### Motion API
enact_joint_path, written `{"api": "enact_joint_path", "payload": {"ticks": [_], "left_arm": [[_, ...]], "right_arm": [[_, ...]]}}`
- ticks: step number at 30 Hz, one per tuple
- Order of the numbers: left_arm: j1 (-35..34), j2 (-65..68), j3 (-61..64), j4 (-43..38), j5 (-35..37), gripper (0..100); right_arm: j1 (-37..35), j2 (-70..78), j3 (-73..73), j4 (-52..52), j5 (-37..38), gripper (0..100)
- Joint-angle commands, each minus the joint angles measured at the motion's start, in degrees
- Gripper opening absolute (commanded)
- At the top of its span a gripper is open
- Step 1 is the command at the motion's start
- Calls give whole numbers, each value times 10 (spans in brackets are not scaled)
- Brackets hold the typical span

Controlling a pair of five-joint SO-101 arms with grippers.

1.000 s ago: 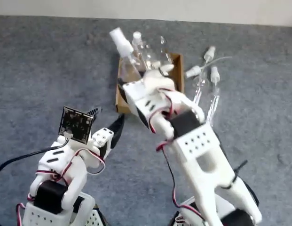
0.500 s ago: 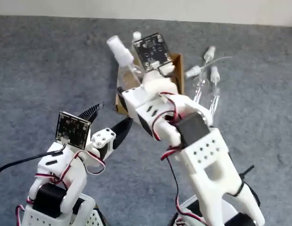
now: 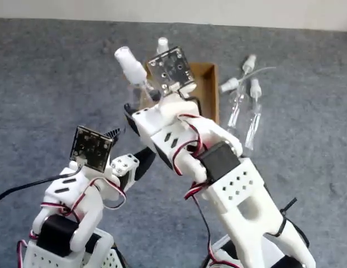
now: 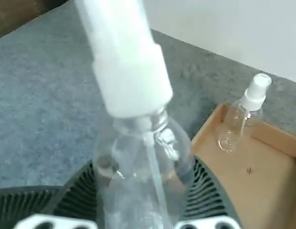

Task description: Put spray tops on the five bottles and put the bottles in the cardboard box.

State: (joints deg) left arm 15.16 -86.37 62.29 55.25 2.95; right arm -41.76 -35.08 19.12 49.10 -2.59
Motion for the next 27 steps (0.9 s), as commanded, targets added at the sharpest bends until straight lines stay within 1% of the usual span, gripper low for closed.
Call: {"api": "enact_joint_path", "payload": {"ticks": [1,5,9,11,16,19,21,27], "left_arm": [[-9,1,8,-31,-4,239],[-59,51,26,-94,-4,239],[-67,100,24,-113,-4,238],[-67,102,25,-113,-4,236],[-69,102,30,-113,-4,235],[-72,102,43,-115,-4,234],[-73,102,53,-116,-4,229],[-102,102,58,-116,-4,107]], "right_arm": [[-7,-14,-4,4,-6,3],[-2,-15,-5,62,-4,3],[5,-30,-4,63,-1,3],[36,-28,-4,58,14,3],[160,28,-6,-36,31,3],[210,92,-20,-107,53,3],[229,147,-47,-145,58,3],[250,338,-142,-284,58,3]]}}
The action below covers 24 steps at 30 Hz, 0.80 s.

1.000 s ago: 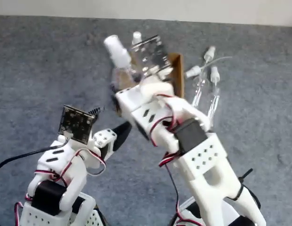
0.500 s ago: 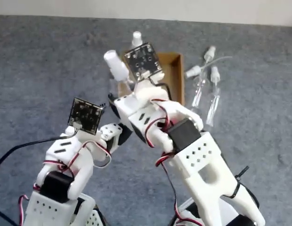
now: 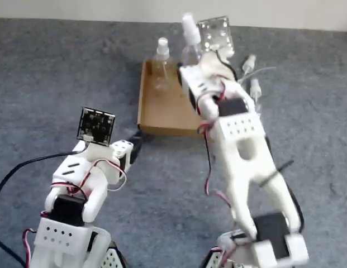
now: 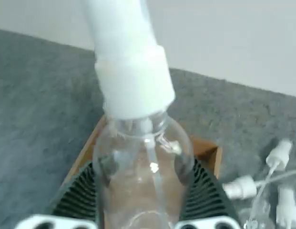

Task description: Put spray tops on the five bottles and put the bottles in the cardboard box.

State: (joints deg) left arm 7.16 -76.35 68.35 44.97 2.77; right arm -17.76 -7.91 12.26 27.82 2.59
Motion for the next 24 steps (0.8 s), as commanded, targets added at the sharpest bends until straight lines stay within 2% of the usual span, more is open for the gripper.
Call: {"api": "enact_joint_path", "payload": {"ticks": [1,7,11,24], "left_arm": [[-25,1,-3,-13,-1,98],[-28,1,24,-55,0,94],[-26,1,36,-76,-2,91],[-24,1,38,-76,-2,91]], "right_arm": [[10,99,-88,-89,8,3],[10,257,-172,-123,-1,4],[31,306,-196,-181,-89,4],[41,376,-196,-293,-75,4]]}}
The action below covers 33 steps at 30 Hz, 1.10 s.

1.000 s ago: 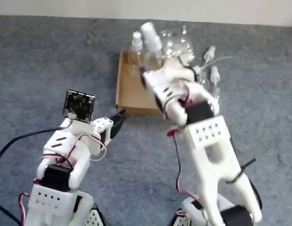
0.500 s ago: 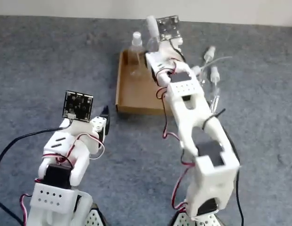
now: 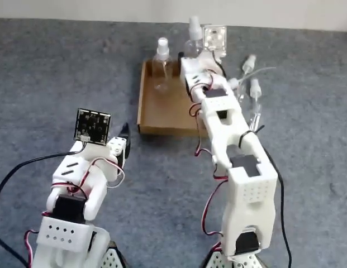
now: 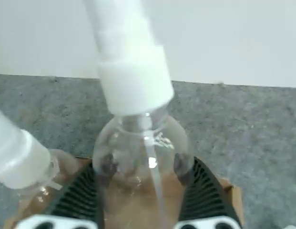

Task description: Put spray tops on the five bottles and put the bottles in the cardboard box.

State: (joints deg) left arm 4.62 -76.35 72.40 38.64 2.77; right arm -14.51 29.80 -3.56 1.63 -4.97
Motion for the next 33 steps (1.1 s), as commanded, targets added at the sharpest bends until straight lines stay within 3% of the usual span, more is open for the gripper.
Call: {"api": "enact_joint_path", "payload": {"ticks": [1,21,29,33], "left_arm": [[1,1,-2,-13,-2,91],[2,2,0,-14,-2,91],[2,6,-3,-14,-2,95],[15,7,-3,-14,-4,95]], "right_arm": [[8,5,-37,-36,2,4],[8,11,20,-120,81,4],[30,-138,61,-11,83,4],[26,-266,93,122,171,5]]}}
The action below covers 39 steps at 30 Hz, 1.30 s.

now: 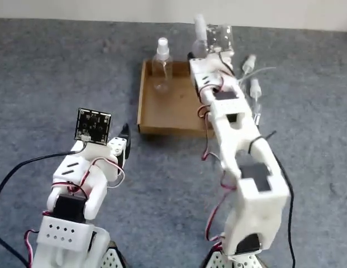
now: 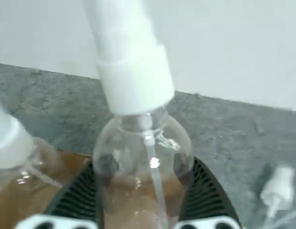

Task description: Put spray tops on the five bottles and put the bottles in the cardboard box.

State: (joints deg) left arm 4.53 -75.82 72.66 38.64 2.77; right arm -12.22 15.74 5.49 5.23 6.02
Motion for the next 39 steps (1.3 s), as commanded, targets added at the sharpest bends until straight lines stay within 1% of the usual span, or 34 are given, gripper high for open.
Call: {"api": "enact_joint_path", "payload": {"ticks": [1,4,8,10,13,15,17,20,24,27,29,33,37,39], "left_arm": [[22,1,-4,-14,-4,95],[30,1,-3,-14,-20,95],[80,-4,-15,-10,-54,100],[97,-4,-31,15,-69,139],[109,-4,-80,78,-69,222],[106,-4,-106,106,-67,246],[104,-4,-120,114,-44,261],[104,-4,-127,113,-24,284],[104,-3,-129,111,-24,287],[100,1,-124,82,-24,287],[81,2,-111,61,-25,287],[58,2,-89,39,-26,285],[58,2,-84,39,-28,285],[58,3,-82,39,-43,284]], "right_arm": [[-5,-157,7,121,84,5],[-18,-249,30,201,89,5],[-78,-369,68,284,41,5],[-115,-419,80,323,13,5],[-160,-463,97,349,-22,5],[-189,-469,113,356,-33,4],[-211,-469,124,372,-35,4],[-225,-474,131,396,-36,4],[-246,-475,131,448,-45,4],[-260,-475,129,496,-83,4],[-262,-476,128,515,-85,4],[-257,-476,128,517,-85,4],[-257,-492,128,518,-85,4],[-257,-514,128,521,-84,4]]}}
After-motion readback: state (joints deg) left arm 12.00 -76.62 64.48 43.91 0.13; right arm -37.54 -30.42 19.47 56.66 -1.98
